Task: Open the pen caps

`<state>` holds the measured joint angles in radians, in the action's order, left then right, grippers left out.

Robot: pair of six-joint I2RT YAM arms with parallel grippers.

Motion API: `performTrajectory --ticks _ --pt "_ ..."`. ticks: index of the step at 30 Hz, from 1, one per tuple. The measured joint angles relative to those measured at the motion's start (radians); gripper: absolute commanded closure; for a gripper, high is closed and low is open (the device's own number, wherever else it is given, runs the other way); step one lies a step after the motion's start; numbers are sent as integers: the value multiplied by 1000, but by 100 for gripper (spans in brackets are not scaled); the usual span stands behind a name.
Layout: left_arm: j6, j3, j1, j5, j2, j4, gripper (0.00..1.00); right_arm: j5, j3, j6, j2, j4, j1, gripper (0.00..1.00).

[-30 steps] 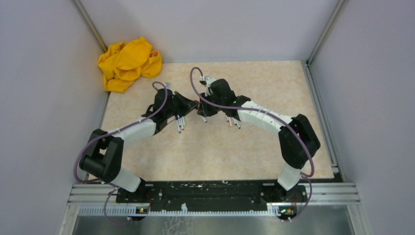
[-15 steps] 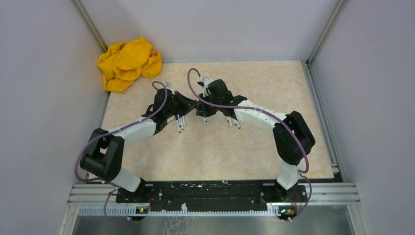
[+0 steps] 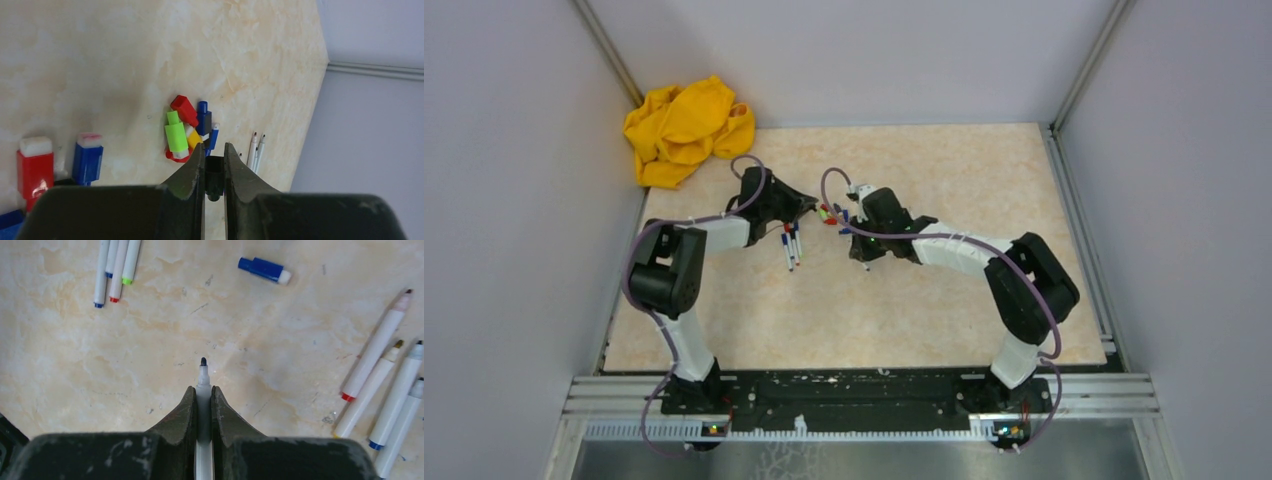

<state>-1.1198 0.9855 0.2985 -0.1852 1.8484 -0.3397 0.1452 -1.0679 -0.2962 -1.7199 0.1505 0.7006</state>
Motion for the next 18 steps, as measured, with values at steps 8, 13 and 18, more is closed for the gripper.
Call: performTrajectory --ticks 8,13,18 --pt "98 78 40 58 9 93 88 -124 -31 8 11 24 -50 100" --pt "138 98 54 108 11 150 87 -195 -72 8 -50 15 -55 100" --pt "156 99 55 135 34 175 84 -234 -94 8 -137 16 -56 100"
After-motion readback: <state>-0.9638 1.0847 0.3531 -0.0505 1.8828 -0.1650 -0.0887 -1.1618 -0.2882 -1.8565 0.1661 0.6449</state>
